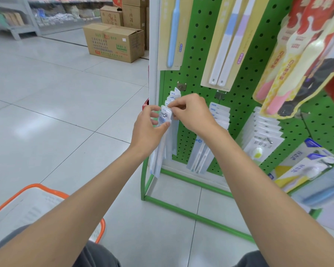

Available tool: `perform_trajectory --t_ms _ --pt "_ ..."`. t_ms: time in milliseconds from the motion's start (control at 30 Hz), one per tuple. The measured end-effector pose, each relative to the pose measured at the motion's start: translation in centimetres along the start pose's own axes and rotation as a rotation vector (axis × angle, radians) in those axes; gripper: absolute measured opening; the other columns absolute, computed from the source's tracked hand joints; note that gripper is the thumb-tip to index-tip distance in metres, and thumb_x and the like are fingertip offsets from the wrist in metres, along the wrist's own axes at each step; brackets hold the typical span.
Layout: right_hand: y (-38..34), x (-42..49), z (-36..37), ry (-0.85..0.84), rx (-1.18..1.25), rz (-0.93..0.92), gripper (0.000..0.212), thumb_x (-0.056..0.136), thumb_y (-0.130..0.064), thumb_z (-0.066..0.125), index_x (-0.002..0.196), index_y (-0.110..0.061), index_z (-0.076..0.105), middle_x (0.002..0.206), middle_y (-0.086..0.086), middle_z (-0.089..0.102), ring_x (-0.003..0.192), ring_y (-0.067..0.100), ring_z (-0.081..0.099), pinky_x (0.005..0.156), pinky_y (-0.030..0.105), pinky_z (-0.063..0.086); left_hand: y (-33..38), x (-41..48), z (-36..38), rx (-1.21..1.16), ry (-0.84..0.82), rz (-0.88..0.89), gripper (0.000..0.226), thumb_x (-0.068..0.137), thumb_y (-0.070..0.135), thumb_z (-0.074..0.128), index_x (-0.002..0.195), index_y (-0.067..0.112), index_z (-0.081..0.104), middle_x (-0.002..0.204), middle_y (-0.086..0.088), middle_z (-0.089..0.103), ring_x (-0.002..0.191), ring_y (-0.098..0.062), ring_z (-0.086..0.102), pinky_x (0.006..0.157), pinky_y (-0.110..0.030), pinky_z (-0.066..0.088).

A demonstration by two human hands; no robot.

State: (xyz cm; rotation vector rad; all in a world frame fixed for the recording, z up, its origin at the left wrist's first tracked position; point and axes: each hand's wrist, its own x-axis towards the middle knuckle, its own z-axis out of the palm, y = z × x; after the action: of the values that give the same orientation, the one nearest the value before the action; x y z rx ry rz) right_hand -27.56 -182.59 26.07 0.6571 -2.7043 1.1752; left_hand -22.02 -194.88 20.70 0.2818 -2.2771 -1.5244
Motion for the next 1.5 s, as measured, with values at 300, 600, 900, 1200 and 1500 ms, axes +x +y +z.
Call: perform_trajectory --t_ms 300,600,900,1200,1500 --pt "0.5 1.0 -0.1 0.073 -0.047 0.016 0.023 0.094 -0.002 0.051 0.106 -0.009 0.070 0.100 0.003 0.067 0.087 0.021 0.068 0.082 0.034 0.056 -0.1 0.4 0.2 -0.017 -0.018 -0.015 0.040 0.088 0.027 0.072 0.122 0.024 0.050 0.116 0.006 0.056 0.087 -0.008 0.061 0.074 -0.027 0.051" --pt "0.5 1.4 0.2 0.067 -0.216 0.016 0.009 0.092 -0.010 0.059 0.088 -0.010 0.067 0.083 0.000 0.065 0.080 0.019 0.062 0.077 0.040 0.055 -0.3 0.8 0.1 -0.022 -0.034 -0.017 0.041 0.088 0.025 0.071 0.127 0.023 0.056 0.118 0.004 0.058 0.085 -0.008 0.061 0.066 -0.021 0.048" --pt "0.6 -0.7 -0.5 0.134 -0.291 0.018 0.012 0.092 -0.008 0.051 0.090 -0.009 0.063 0.081 0.006 0.065 0.079 0.026 0.061 0.071 0.045 0.054 -0.2 0.7 -0.2 -0.012 -0.036 0.007 0.036 0.088 0.025 0.072 0.121 0.021 0.058 0.119 0.003 0.061 0.094 -0.014 0.062 0.073 -0.022 0.050" --pt "1.4 -5.2 -1.7 0.180 -0.298 -0.175 0.025 0.096 -0.008 0.047 0.115 -0.009 0.063 0.083 -0.009 0.053 0.095 0.019 0.048 0.082 0.034 0.044 0.9 -1.6 -0.6 0.105 0.094 0.014 0.045 0.083 0.016 0.074 0.118 0.017 0.047 0.117 0.001 0.046 0.100 -0.013 0.051 0.081 -0.024 0.042" --pt "1.4 -9.0 -3.9 0.090 0.106 -0.041 0.013 0.093 -0.012 0.064 0.102 -0.015 0.073 0.083 -0.009 0.067 0.073 0.002 0.059 0.068 0.010 0.045 1.4 -5.9 -0.4 -0.105 -0.382 0.024 0.019 0.095 0.017 0.062 0.114 0.020 0.065 0.105 0.006 0.071 0.092 -0.003 0.065 0.077 -0.012 0.045"
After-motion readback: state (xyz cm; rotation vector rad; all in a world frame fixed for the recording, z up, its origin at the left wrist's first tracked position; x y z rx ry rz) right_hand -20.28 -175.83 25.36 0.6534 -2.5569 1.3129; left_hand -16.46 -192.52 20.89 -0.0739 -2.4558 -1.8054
